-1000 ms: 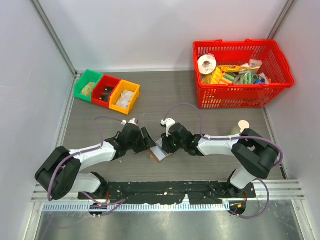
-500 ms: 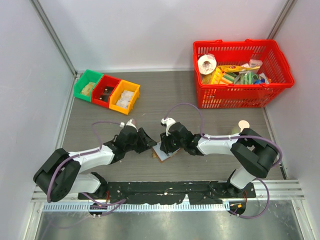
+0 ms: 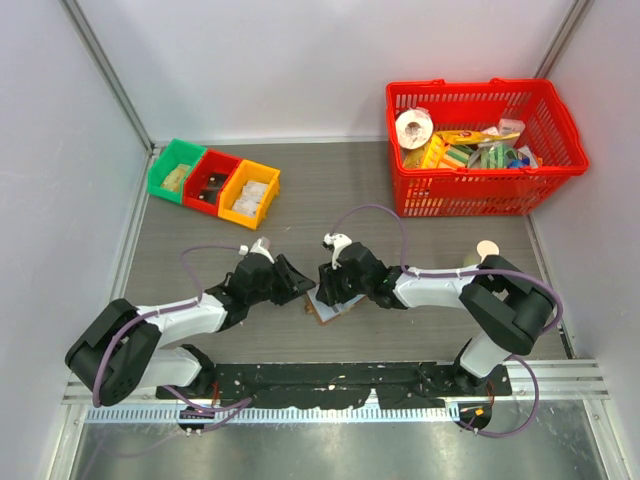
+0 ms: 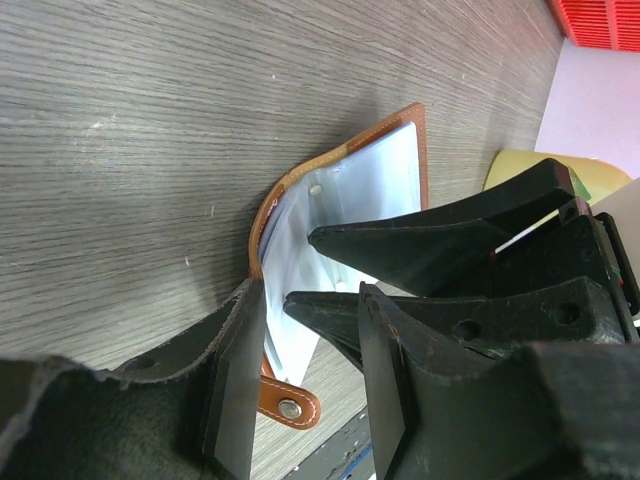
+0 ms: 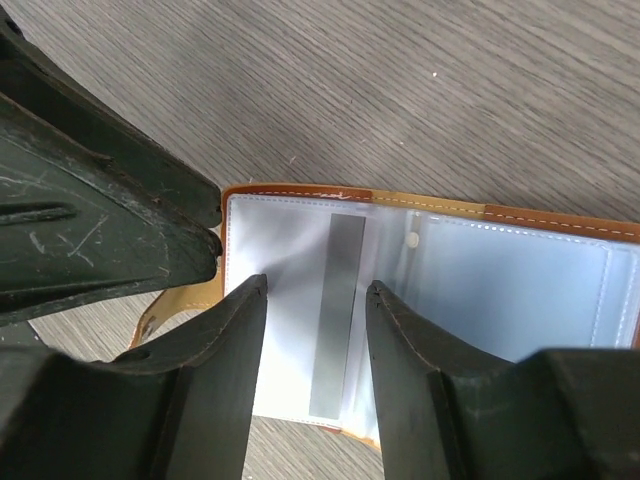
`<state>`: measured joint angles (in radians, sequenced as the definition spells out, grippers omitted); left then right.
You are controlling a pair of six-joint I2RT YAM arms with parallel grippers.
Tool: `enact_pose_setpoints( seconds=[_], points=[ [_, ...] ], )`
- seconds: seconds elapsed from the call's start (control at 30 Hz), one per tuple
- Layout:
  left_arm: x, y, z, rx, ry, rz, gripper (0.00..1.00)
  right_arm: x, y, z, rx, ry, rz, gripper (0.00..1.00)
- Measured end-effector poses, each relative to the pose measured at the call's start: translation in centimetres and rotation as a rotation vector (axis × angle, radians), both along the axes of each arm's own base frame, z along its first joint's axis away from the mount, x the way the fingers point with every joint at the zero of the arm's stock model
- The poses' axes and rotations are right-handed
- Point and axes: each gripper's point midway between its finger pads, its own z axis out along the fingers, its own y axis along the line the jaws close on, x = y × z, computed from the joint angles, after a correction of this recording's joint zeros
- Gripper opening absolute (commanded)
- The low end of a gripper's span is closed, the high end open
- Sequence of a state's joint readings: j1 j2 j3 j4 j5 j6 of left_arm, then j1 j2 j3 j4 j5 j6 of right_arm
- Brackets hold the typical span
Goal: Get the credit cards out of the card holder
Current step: Remove the credit card from the card holder.
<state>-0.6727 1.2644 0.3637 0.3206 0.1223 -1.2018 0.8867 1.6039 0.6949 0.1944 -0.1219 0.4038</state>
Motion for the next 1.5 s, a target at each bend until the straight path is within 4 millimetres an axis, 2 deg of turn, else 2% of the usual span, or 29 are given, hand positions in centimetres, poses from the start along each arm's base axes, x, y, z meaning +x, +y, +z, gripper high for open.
enact_pose_setpoints(
  seconds=[0.37,0.47,0.53,0.7,0.83,0.93,1.03,1.17,1.33,1.5],
  points=[
    [-0.1,-0.1,0.4,-0.033,-0.001,0.012,0.43,-0.1,0.3,0.4,0.015,0.017,-0.005,0.56],
    [0.0,-0.8,1.4,-0.083,-0.017,-0.002,0.43,-0.4,0.6,0.6,0.009,0.019,0.013,0.57],
    [0.1,-1.2,2.1,-0.110,-0.032,-0.011,0.46,-1.0,0.9,0.5,-0.001,0.023,0.031,0.58],
    [0.3,-0.8,2.0,-0.104,-0.037,0.008,0.57,-1.5,0.9,0.4,-0.050,0.011,0.047,0.62],
    [-0.5,0.6,2.1,-0.054,-0.052,0.023,0.67,-1.4,0.6,0.4,-0.112,-0.021,0.034,0.66],
    [-1.2,1.9,3.0,-0.006,-0.095,0.025,0.73,-1.0,0.3,0.8,-0.153,-0.050,0.020,0.73],
    [-2.0,3.1,3.3,0.056,-0.121,0.015,0.75,-0.7,0.1,1.6,-0.180,-0.082,0.015,0.74],
    [-3.0,3.8,1.9,0.146,-0.092,-0.026,0.73,-0.2,0.3,2.9,-0.211,-0.118,0.017,0.75],
    [-3.9,4.0,-0.5,0.219,-0.035,-0.078,0.59,0.0,1.3,4.6,-0.235,-0.162,0.013,0.75],
    [-3.9,3.6,-1.3,0.228,-0.028,-0.104,0.48,-0.2,1.8,4.1,-0.270,-0.172,0.012,0.75]
  ],
)
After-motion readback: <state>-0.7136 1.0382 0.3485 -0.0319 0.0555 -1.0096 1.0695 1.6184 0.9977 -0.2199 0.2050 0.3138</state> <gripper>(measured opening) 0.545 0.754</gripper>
